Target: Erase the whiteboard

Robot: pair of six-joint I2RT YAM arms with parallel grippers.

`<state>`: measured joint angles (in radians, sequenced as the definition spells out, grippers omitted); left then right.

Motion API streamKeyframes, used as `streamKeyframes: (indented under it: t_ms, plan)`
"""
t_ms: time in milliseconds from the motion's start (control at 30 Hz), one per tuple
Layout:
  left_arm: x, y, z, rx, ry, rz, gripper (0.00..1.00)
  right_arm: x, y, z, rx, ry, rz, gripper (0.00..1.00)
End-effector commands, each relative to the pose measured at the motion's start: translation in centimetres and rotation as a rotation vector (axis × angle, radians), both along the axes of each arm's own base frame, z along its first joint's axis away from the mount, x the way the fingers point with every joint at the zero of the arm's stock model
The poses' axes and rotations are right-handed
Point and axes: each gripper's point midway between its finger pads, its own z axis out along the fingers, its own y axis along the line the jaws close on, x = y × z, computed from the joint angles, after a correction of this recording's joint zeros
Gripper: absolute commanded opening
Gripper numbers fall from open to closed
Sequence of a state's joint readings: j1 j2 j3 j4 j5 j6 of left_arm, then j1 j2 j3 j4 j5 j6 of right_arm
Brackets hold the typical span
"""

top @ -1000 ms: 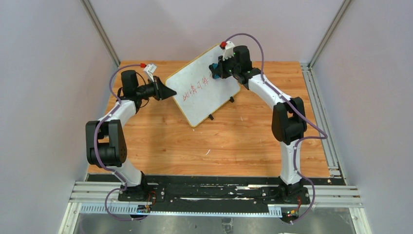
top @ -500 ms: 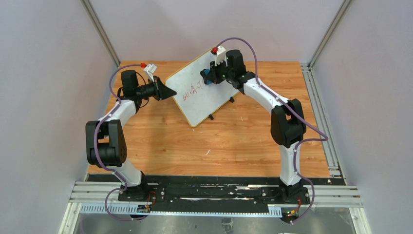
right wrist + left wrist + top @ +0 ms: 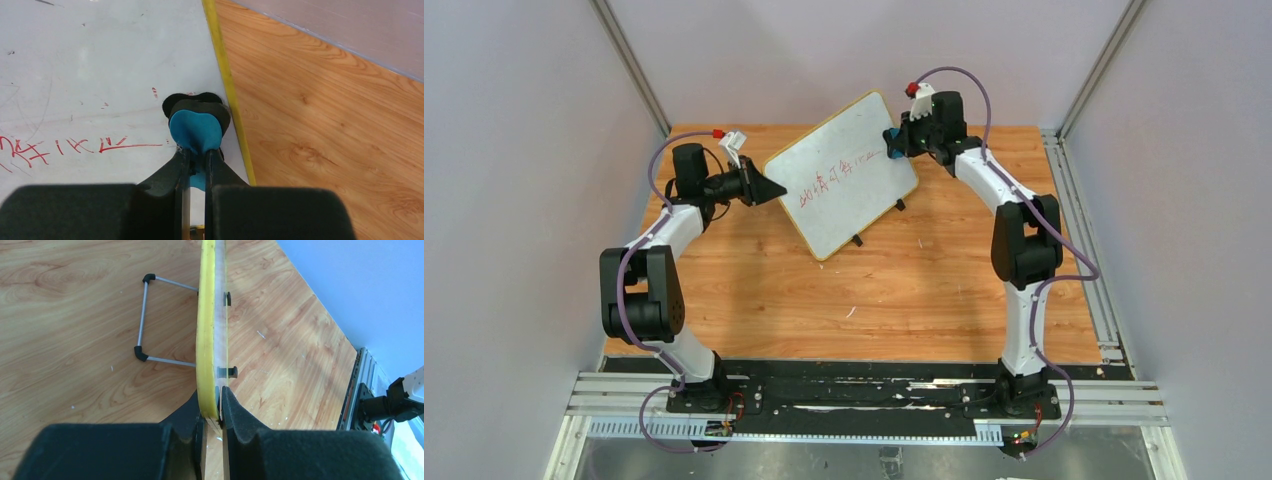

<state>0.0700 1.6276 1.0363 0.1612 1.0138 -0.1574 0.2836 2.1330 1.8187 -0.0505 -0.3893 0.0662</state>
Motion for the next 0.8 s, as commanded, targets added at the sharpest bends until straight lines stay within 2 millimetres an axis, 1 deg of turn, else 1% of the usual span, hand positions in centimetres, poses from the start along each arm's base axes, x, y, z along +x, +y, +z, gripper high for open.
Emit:
streamKeyframes:
  t_ms: [0,200,233,367,500,600,667,767]
  plan:
    - [0.4,0.5,-1.7,0.075,-0.027,0.005,0.0,-0.2,0.7,-0.7,-0.012,0.004,0.016,0.01]
    - [0.5,0.5,-1.8,0.076,-0.024,0.006,0.0,-3.2,3.9,-1.1,0.013,-0.001,0.067,0.01]
    - [0.5,0.5,-1.9,0.075,-0.023,0.005,0.0,-3.8,4.5,-0.9,0.023,-0.004,0.076,0.0]
    - [0.5,0.5,-1.8,0.074,-0.023,0.005,0.0,-6.3,7.2,-1.4,0.039,0.005,0.121,0.01]
    - [0.4,0.4,-1.6,0.073,-0.028,0.001,0.0,-8.5,10.2,-1.2,0.046,0.0,0.18,0.01]
    - [0.4,0.4,-1.7,0.072,-0.027,0.001,0.0,-9.5,11.9,-1.3,0.029,-0.01,0.211,0.01]
    - [0.4,0.4,-1.6,0.074,-0.027,0.001,0.0,-9.2,11.8,-1.5,0.017,-0.009,0.201,0.01]
    - [0.3,0.4,-1.7,0.076,-0.026,-0.001,0.0,-7.9,10.6,-2.0,-0.001,0.0,0.171,0.01]
